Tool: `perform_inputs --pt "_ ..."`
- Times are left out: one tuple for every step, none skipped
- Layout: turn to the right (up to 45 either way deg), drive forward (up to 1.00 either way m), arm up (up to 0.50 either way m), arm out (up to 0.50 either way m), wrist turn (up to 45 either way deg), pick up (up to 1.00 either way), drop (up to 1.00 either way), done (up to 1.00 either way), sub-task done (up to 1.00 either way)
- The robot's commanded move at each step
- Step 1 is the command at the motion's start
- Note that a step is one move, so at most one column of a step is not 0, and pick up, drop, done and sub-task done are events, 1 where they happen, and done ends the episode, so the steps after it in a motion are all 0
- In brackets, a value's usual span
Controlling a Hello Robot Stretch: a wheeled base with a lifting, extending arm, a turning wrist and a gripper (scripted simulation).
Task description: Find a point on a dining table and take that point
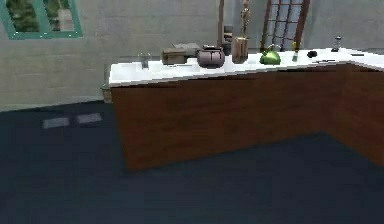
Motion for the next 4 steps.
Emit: perform_inputs --pt "-45.0 0.00 0.00 0.00 0.0 0.00 0.00 0.00 0.00" --pt "0.0 1.00 0.00 0.00 0.0 0.00 0.00 0.00 0.00" --pt "0.0 0.55 0.00 0.00 0.0 0.00 0.00 0.00 0.00" --pt "24.0 0.00 0.00 0.00 0.0 0.00 0.00 0.00 0.00"
